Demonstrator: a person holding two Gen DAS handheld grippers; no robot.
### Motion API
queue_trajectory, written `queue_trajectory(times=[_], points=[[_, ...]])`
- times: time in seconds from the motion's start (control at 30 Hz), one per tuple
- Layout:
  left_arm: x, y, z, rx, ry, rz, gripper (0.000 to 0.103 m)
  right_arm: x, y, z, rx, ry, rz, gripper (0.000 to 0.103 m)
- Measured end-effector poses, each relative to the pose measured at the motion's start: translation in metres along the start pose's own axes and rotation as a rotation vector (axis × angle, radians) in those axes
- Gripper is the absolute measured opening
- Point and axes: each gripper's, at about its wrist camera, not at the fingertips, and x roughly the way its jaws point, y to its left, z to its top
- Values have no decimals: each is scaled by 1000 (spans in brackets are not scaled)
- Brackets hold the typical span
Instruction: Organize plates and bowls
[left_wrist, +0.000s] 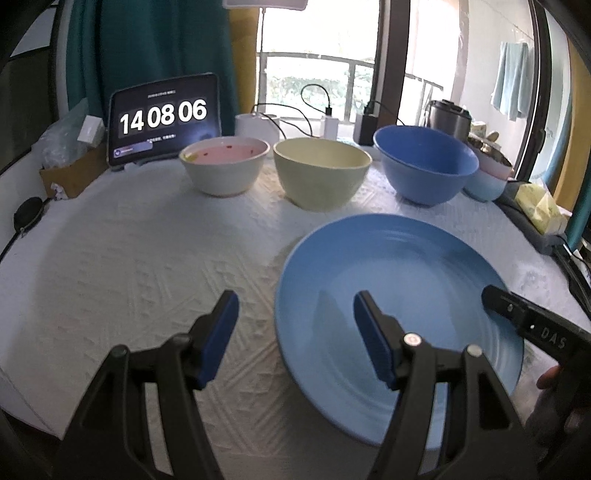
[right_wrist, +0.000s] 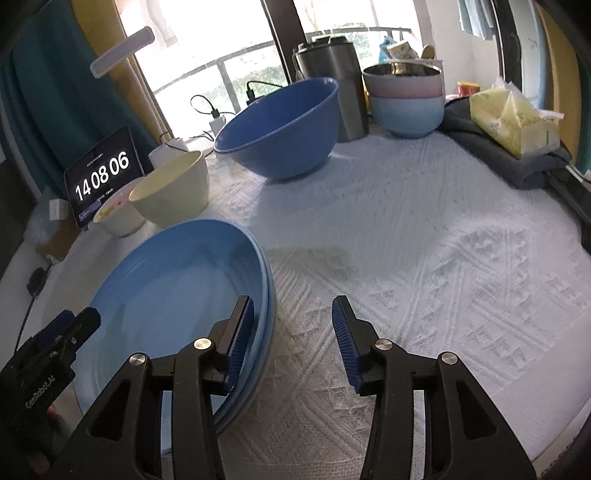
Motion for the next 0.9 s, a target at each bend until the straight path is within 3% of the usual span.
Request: queue_trajectory(times=[0.23, 0.6, 0.9], points=[[15, -12, -4, 36, 63, -27, 66, 6, 0, 0, -9, 24, 44, 49], [22, -10, -5, -19, 52, -73, 76, 13, 8, -1, -39, 63, 128, 54], [17, -9, -7, -7, 64, -102, 75, 12, 19, -4, -50, 62, 154, 54]])
